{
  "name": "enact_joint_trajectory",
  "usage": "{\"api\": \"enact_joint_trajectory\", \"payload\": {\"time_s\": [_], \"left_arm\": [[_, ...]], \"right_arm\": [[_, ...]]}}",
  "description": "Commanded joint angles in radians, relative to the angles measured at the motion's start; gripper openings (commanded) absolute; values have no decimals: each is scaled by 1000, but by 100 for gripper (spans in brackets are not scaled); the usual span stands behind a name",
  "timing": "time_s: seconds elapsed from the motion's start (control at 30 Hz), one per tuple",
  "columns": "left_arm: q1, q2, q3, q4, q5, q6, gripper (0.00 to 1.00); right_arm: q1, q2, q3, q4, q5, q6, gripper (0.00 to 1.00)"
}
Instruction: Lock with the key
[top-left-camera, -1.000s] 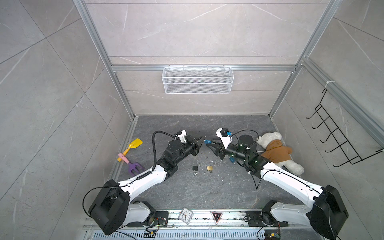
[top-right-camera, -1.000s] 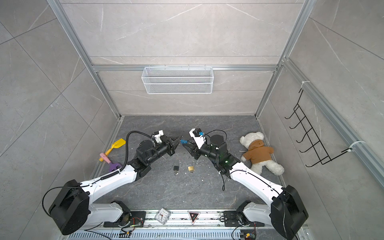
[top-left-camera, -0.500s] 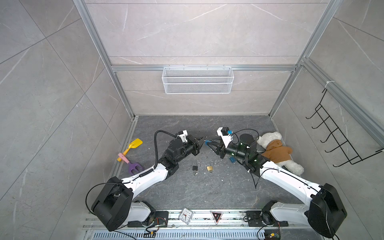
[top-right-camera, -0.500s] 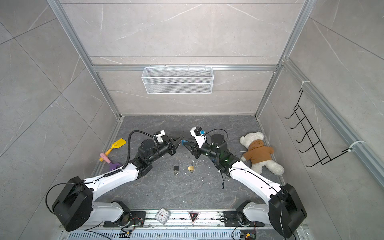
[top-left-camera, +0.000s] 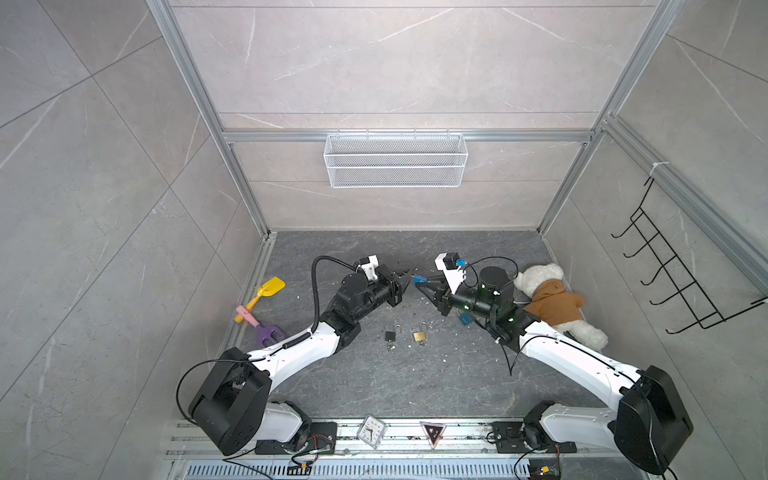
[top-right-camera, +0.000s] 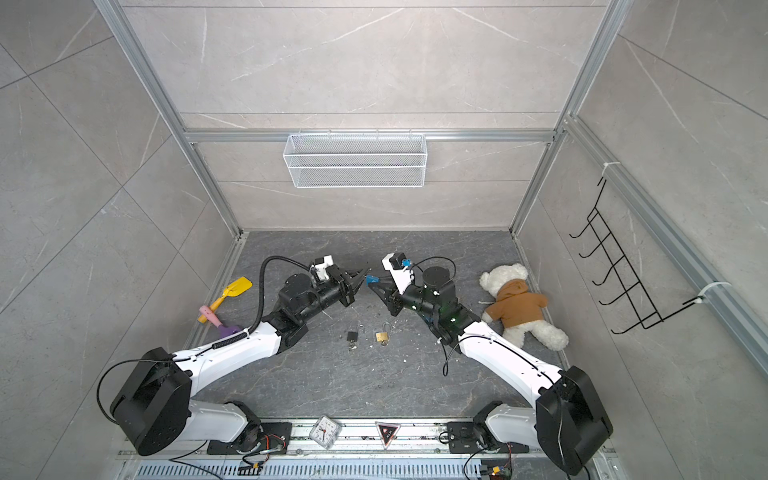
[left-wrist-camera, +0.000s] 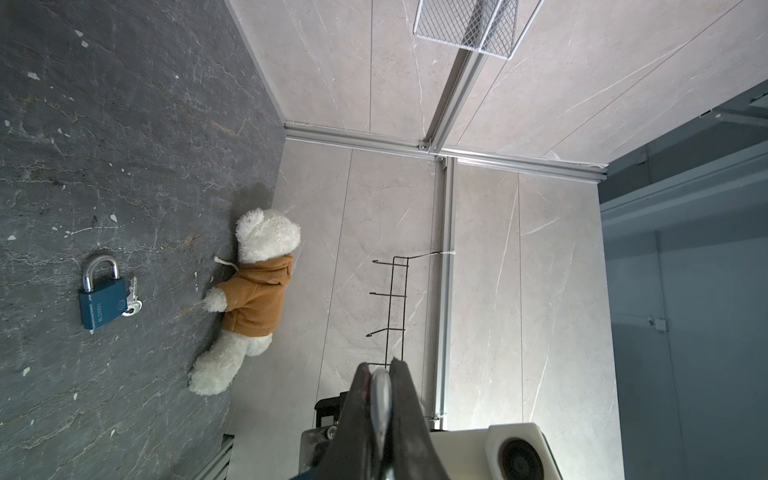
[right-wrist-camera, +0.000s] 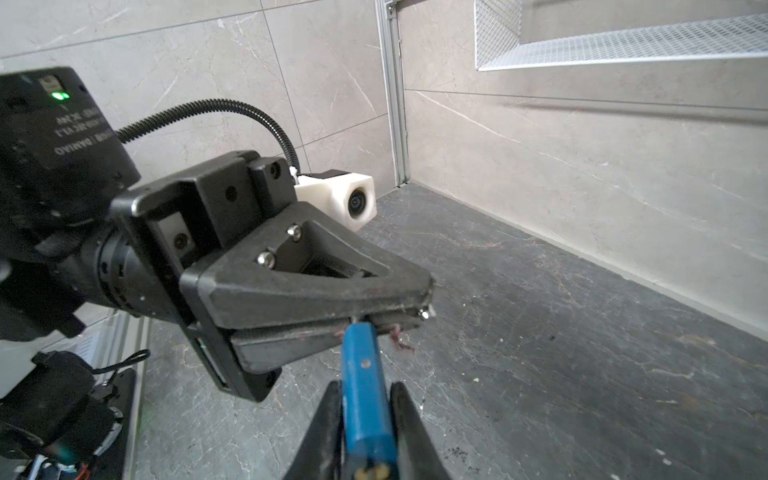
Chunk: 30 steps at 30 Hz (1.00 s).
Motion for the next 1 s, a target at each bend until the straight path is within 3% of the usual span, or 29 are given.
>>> {"api": "enact_joint_trajectory", "payload": {"time_s": [0.0,0.13,0.33,0.5,0.57,0.6,0.63,0.67,0.7,0.77,0.97], "left_arm": [[1,-8,47,86,21,7,0],[2,1,50,85,28,7,0],[7,19,67,93,47,7,0],[13,26,82,83,62,43,0],[20,28,98,58,80,79,0],[25,27,111,36,98,118,24],[32,24,132,2,125,175,55],[40,18,157,-74,149,230,75],[51,8,186,-178,174,307,86],[75,-22,210,-330,173,463,99],[166,-81,231,-581,149,907,98]], "right_arm": [[-18,1,-1,25,10,28,23],[-30,0,-7,35,-3,43,28],[-40,10,-2,29,-21,51,24],[-42,14,-2,32,-47,57,0],[-44,13,-4,36,-49,70,0],[-47,12,-4,36,-47,79,0],[-50,12,-3,32,-44,93,0],[-52,12,2,24,-38,108,0],[-57,9,8,6,-33,127,0],[-69,0,27,-43,-22,171,0],[-92,-19,172,-428,-63,263,0]]}}
